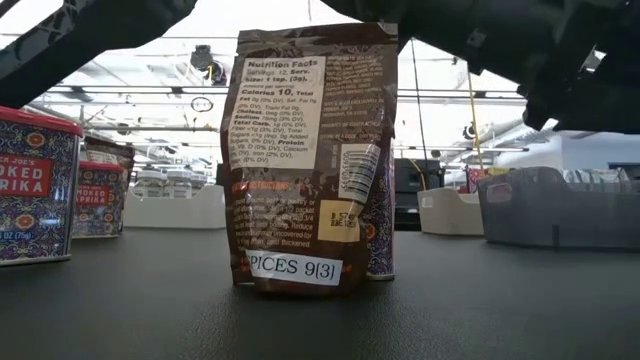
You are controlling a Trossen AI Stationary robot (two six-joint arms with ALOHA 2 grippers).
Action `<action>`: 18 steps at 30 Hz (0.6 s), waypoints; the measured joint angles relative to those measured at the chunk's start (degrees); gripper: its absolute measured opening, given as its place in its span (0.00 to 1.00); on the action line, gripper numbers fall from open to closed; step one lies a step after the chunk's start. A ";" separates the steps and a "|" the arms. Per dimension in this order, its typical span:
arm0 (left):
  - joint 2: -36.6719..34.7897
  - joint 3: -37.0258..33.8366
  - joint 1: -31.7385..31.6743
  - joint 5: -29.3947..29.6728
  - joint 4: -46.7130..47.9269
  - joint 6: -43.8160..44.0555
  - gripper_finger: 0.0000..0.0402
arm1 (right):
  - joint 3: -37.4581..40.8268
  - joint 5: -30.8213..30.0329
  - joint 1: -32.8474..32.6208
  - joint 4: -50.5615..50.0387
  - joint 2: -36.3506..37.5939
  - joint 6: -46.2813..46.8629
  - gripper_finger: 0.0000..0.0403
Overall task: Sort spices by type
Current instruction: Put the white seasoning bottle into the left white bin
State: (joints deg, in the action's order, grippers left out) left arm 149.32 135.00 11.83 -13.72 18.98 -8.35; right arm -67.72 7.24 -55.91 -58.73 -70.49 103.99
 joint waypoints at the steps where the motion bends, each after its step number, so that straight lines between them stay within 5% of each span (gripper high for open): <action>1: 0.00 0.00 0.14 0.00 -0.10 -0.04 0.78 | 1.01 0.01 -0.49 1.49 -0.41 0.15 0.00; 18: 0.00 0.00 0.63 0.32 -0.43 0.16 0.78 | 13.74 2.18 -1.19 6.39 -2.00 0.17 0.00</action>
State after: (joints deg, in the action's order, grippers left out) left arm 149.32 135.00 12.47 -13.39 18.55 -8.18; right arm -53.98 9.42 -57.10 -52.33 -72.49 104.16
